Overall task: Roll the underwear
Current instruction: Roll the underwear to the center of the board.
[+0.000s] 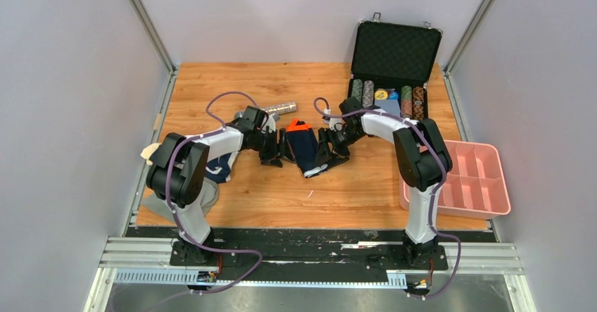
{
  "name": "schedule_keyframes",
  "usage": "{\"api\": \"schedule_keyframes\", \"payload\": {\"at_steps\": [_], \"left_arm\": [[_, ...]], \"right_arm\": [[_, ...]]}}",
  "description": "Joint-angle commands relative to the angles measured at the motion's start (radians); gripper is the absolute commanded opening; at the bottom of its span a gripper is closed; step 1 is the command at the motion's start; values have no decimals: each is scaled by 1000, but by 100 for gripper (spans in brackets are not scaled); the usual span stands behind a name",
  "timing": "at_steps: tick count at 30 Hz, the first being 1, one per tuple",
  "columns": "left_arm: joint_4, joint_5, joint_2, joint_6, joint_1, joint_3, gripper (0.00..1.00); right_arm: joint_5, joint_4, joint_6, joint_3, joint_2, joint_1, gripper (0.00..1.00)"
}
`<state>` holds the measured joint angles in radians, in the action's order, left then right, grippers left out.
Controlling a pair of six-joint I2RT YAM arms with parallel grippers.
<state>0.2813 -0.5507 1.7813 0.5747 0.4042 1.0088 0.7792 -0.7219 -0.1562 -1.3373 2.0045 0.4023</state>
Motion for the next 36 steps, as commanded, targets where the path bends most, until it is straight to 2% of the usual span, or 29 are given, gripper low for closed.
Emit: {"api": "schedule_keyframes", "payload": {"at_steps": [1,6,8,11,18,22,23,24,27,29,30,31,32,33,34,35,36], "left_arm": [[-43,8,-58,2,-4,-20,69],[-47,3,-57,-1,-4,-24,69],[-49,1,-56,0,-4,-25,69],[-52,-1,-54,-1,-4,-29,68],[-59,-2,-55,0,-4,-37,68],[-68,-1,-47,-2,-4,-36,68],[-59,0,-49,-6,-4,-32,67],[-48,14,-54,-26,-4,-22,67],[-37,28,-112,-106,1,-15,67],[-43,45,-173,-247,17,-19,67],[-57,59,-202,-402,44,-42,67],[-111,65,-276,-486,60,-67,67],[-153,58,-319,-681,94,-133,67],[-255,17,-411,-787,109,-177,67],[-302,-14,-457,-992,138,-262,68],[-371,-78,-527,-1110,151,-305,68],[-390,-104,-554,-1322,178,-374,69]], "right_arm": [[8,61,-86,4,20,-2,56],[-13,76,-93,19,41,-12,52],[-12,90,-88,24,53,-12,44],[-5,103,-83,32,71,-14,37],[13,107,-82,47,64,-39,30],[18,125,-97,75,54,-55,15],[34,136,-109,90,57,-59,4],[52,148,-127,104,61,-61,0],[142,198,-188,143,91,-60,0],[182,225,-215,151,118,-55,0],[191,232,-222,147,131,-53,0],[200,234,-227,141,144,-54,0],[208,233,-229,134,156,-54,0],[220,234,-232,127,167,-55,0],[231,233,-236,123,175,-56,0],[244,233,-244,122,180,-58,0],[256,233,-253,126,185,-60,0]]}}
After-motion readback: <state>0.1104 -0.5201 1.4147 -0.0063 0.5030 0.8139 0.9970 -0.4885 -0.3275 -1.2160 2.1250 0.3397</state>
